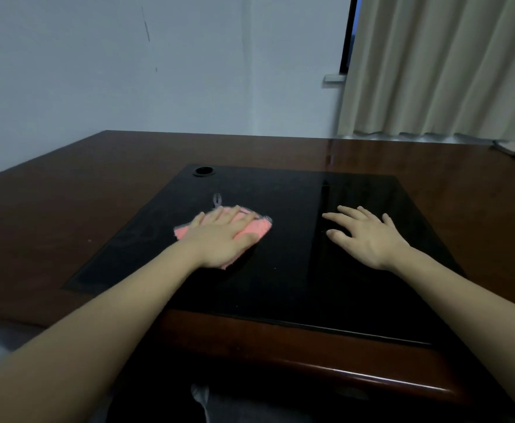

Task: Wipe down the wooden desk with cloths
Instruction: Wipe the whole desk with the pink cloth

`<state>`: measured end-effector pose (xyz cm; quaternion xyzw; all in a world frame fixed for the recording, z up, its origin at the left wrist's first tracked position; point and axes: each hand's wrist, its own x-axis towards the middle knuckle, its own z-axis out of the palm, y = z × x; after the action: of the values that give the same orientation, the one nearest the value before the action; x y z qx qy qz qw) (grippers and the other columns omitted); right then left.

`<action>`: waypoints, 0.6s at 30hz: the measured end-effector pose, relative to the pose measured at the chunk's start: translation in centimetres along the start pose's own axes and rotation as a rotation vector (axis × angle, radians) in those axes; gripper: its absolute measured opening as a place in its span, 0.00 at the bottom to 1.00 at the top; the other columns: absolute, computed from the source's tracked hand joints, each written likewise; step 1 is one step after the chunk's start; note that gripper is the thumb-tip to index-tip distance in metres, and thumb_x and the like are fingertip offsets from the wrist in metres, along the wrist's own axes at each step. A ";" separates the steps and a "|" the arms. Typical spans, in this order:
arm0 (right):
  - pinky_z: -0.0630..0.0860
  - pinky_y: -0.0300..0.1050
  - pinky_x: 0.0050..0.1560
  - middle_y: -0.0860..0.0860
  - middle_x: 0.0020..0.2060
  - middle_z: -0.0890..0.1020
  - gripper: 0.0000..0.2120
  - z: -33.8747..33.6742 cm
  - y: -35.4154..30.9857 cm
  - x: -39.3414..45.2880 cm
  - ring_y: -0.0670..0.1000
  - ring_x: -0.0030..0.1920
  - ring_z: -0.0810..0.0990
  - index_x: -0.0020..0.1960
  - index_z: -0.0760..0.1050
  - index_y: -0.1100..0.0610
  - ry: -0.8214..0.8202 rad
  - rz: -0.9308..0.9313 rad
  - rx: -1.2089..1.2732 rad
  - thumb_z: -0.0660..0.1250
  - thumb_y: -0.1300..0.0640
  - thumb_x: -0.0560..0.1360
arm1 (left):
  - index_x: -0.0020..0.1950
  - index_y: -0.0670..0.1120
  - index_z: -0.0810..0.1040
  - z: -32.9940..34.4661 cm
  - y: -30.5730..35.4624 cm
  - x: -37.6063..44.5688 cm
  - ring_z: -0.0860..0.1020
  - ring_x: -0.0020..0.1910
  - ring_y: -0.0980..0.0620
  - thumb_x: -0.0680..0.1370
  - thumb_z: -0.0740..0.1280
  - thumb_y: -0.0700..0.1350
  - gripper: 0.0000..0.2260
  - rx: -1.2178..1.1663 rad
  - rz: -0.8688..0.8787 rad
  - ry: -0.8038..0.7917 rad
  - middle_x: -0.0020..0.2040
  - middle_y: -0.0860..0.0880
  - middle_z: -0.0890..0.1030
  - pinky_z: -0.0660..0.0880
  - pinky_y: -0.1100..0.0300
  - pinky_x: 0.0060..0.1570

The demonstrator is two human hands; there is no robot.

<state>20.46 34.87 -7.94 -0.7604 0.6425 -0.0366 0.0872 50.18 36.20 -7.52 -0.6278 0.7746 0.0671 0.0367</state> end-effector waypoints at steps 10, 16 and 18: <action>0.45 0.68 0.77 0.45 0.82 0.53 0.26 0.0 0.1 0.0 0.56 0.82 0.48 0.80 0.55 0.36 -0.003 0.001 -0.007 0.49 0.35 0.83 | 0.78 0.70 0.35 3.0 4.6 -13.6 0.31 0.79 0.58 0.76 0.37 0.72 0.30 0.016 0.190 0.003 0.80 0.62 0.33 0.33 0.48 0.78; 0.45 0.68 0.77 0.46 0.82 0.53 0.26 0.0 0.2 -0.1 0.57 0.82 0.48 0.80 0.55 0.36 0.001 -0.007 -0.009 0.49 0.36 0.83 | 0.78 0.71 0.39 2.7 4.5 -11.6 0.34 0.79 0.58 0.81 0.45 0.69 0.26 -0.010 0.157 -0.004 0.80 0.63 0.35 0.34 0.47 0.79; 0.45 0.68 0.77 0.46 0.82 0.53 0.26 0.0 0.2 -0.1 0.57 0.82 0.48 0.80 0.55 0.36 0.000 -0.008 -0.011 0.49 0.36 0.83 | 0.79 0.69 0.41 1.9 3.3 -9.0 0.37 0.81 0.55 0.82 0.45 0.68 0.26 0.004 0.115 -0.011 0.81 0.61 0.38 0.37 0.46 0.79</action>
<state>20.23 34.90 -7.98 -0.7634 0.6397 -0.0331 0.0830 48.80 45.84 -7.99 -0.5820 0.8092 0.0708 0.0382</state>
